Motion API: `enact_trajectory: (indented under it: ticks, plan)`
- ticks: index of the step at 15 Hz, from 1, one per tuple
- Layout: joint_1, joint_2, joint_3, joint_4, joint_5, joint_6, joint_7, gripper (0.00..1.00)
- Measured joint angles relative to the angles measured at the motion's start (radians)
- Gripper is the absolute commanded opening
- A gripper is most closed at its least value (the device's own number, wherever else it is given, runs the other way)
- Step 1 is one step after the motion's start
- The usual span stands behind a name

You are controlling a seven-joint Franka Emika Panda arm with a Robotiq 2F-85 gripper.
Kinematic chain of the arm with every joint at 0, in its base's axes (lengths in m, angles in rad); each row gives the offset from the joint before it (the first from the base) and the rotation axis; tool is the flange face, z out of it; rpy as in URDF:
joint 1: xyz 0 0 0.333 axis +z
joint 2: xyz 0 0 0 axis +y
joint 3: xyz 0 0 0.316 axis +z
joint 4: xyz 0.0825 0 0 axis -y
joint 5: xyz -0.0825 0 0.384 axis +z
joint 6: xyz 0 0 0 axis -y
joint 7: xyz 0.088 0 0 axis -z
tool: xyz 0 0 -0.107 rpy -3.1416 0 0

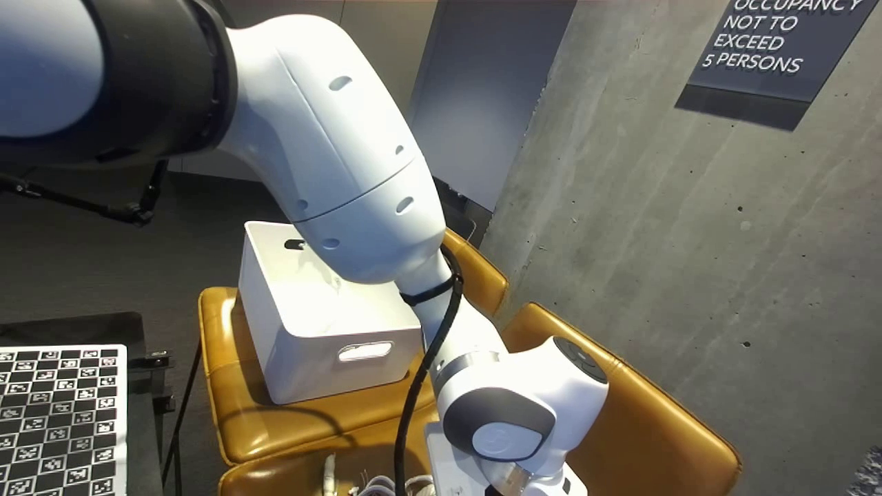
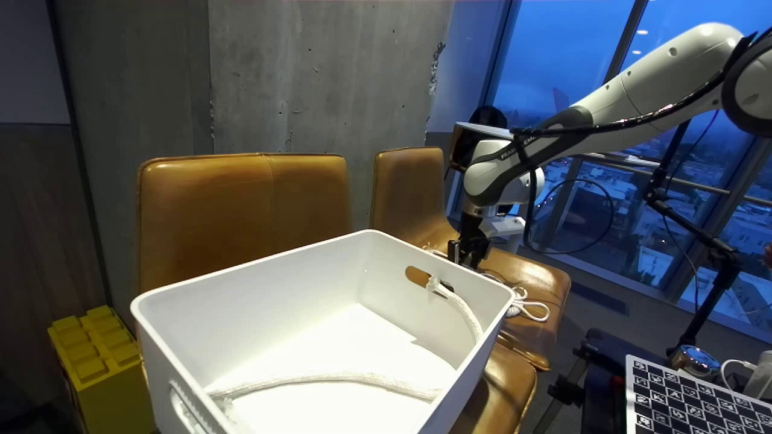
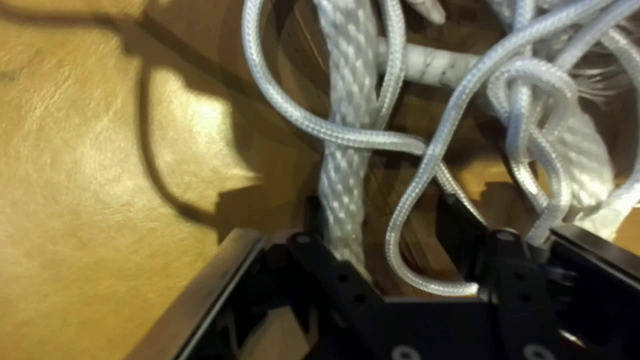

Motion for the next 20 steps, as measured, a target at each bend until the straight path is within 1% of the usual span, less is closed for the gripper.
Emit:
enact_trajectory:
  ticks: [1, 6, 15, 20]
  plan:
    - [0.003, 0.0, 0.0, -0.001, -0.005, 0.0, 0.0, 1.0]
    - [0.01, -0.005, -0.001, -0.016, -0.027, 0.0, 0.0, 1.0]
    - [0.008, -0.12, -0.013, -0.125, -0.027, 0.001, -0.002, 1.0]
    - [-0.002, -0.131, -0.031, -0.159, -0.029, 0.001, -0.005, 1.0]
